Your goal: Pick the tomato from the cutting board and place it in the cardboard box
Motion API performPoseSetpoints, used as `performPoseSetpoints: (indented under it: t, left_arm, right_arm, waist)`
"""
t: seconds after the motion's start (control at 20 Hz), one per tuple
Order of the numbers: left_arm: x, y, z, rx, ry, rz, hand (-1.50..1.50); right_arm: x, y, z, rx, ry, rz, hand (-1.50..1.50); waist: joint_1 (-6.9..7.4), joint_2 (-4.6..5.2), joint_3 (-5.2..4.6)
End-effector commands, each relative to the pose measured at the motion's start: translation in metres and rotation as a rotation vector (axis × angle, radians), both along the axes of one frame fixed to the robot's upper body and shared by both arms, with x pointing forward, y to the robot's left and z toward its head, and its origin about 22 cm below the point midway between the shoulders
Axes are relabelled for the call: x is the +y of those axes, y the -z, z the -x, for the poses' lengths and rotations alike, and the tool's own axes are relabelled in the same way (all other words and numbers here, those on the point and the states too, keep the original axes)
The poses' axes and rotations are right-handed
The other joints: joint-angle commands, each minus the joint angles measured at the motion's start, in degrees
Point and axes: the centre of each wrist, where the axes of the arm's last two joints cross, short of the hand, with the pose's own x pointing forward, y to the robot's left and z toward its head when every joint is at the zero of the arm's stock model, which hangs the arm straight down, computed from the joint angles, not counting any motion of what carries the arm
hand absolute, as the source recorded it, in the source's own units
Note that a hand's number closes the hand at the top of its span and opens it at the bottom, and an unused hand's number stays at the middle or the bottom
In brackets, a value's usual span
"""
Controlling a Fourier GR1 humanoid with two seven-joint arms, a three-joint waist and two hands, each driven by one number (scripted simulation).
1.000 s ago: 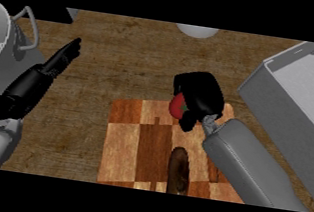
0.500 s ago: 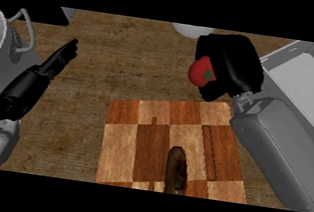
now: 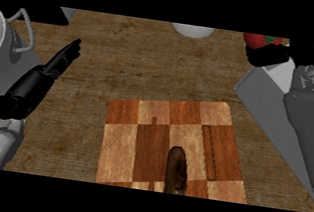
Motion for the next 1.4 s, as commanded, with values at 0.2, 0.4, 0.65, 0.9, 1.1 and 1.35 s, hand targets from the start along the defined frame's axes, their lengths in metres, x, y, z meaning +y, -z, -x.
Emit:
performPoseSetpoints:
  t: [0.2, 0.4, 0.65, 0.9, 1.1, 1.35]
  left_arm:
    - [0.006, -0.012, -0.006, -0.015, 0.002, -0.014, 0.0]
    - [0.003, -0.012, -0.009, -0.001, 0.005, -0.011, 0.0]
    - [-0.015, -0.008, -0.006, -0.011, 0.016, -0.001, 0.0]
    - [-0.016, -0.01, -0.008, -0.017, 0.03, -0.002, 0.0]
    - [0.012, -0.001, 0.008, -0.012, 0.015, -0.011, 0.0]
    - [-0.01, -0.001, -0.002, -0.01, 0.019, -0.012, 0.0]
  right_arm:
    - [-0.095, -0.003, -0.022, -0.015, 0.179, -0.083, 1.5]
    - [-0.127, -0.02, -0.033, 0.1, 0.2, 0.035, 1.5]
    - [-0.18, 0.012, -0.032, 0.392, 0.208, 0.016, 1.5]
    - [-0.21, 0.016, -0.037, 0.502, 0.159, -0.01, 1.5]
    - [-0.238, 0.039, -0.022, 0.676, 0.187, 0.032, 1.5]
    - [-0.254, 0.037, -0.021, 0.72, 0.004, -0.014, -1.5]
  waist:
    - [0.57, 0.2, 0.03]
    - [0.87, 0.31, 0.01]
    - [0.89, 0.54, 0.06]
    - [1.63, 0.67, 0.05]
    - [1.51, 0.38, 0.03]
    - [1.19, 0.42, 0.06]
